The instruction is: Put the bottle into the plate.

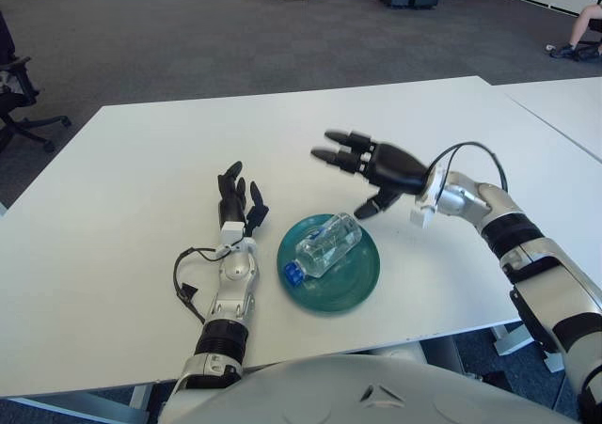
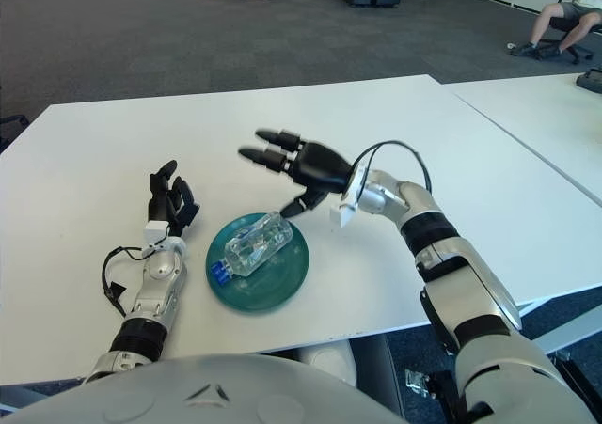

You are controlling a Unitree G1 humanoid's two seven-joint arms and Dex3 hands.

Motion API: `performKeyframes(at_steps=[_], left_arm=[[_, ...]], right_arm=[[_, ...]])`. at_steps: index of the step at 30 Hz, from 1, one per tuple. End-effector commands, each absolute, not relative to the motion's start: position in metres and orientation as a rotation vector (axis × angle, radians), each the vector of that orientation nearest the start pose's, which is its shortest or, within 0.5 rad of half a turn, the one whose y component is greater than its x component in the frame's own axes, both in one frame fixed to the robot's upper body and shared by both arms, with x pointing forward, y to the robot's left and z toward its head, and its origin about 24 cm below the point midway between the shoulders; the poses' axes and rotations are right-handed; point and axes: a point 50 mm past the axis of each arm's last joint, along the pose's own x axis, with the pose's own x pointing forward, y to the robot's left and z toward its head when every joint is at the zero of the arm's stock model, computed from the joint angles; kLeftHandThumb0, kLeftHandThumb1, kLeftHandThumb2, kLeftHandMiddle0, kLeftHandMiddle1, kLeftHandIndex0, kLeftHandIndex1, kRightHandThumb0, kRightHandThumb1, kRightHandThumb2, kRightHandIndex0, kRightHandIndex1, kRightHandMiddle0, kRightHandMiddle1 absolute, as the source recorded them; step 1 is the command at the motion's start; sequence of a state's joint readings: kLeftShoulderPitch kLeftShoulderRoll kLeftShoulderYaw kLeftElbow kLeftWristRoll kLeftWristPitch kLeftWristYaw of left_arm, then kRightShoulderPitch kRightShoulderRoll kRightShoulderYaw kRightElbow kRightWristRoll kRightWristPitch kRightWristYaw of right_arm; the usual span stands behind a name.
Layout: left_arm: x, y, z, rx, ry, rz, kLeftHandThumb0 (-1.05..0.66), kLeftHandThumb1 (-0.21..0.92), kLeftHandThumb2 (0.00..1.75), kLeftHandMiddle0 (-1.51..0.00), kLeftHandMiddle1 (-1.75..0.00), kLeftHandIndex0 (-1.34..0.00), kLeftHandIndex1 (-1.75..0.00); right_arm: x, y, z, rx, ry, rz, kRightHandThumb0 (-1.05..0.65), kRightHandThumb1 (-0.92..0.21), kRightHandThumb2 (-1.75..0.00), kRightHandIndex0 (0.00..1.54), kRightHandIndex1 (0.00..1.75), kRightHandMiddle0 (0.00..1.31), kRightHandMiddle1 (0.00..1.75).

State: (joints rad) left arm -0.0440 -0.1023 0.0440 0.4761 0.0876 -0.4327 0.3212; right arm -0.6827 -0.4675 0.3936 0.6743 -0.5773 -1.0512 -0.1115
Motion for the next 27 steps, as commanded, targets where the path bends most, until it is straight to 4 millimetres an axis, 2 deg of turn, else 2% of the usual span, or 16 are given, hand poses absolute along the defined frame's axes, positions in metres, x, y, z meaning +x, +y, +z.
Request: performKeyframes(at_steps=[1, 13, 18, 27], left_arm=[[0.246, 0.145, -0.012, -0.016, -0.015, 0.313, -0.79, 0.92, 0.83, -0.38, -0.01, 0.0, -0.88], [0.245, 0.146, -0.011, -0.019, -0.03, 0.309, -0.81, 0.92, 0.85, -0.37, -0.01, 0.0, -0.88], [0.244, 0.146, -0.011, -0.015, -0.034, 0.307, -0.8, 0.92, 0.85, -0.37, -0.01, 0.0, -0.87], [0.243, 0.146, -0.01, -0.015, -0.037, 0.299, -0.8, 0.92, 0.85, -0.37, -0.01, 0.0, -0.87]], right_arm=[[0.315, -0.111, 0.138, -0.841, -0.945, 0.666, -1.05, -0.92, -0.67, 0.0, 0.0, 0.03, 0.02], [0.318, -0.116, 0.151, -0.645, -0.752, 0.504, -1.05, -0.92, -0.64, 0.0, 0.0, 0.01, 0.05], [0.344, -0.113, 0.149, -0.612, -0.674, 0.417, -1.05, -0.92, -0.69, 0.0, 0.0, 0.0, 0.05], [0.336, -0.111, 0.115, -0.419, -0.595, 0.329, -1.04, -0.92, -0.74, 0.0, 0.0, 0.0, 0.1]])
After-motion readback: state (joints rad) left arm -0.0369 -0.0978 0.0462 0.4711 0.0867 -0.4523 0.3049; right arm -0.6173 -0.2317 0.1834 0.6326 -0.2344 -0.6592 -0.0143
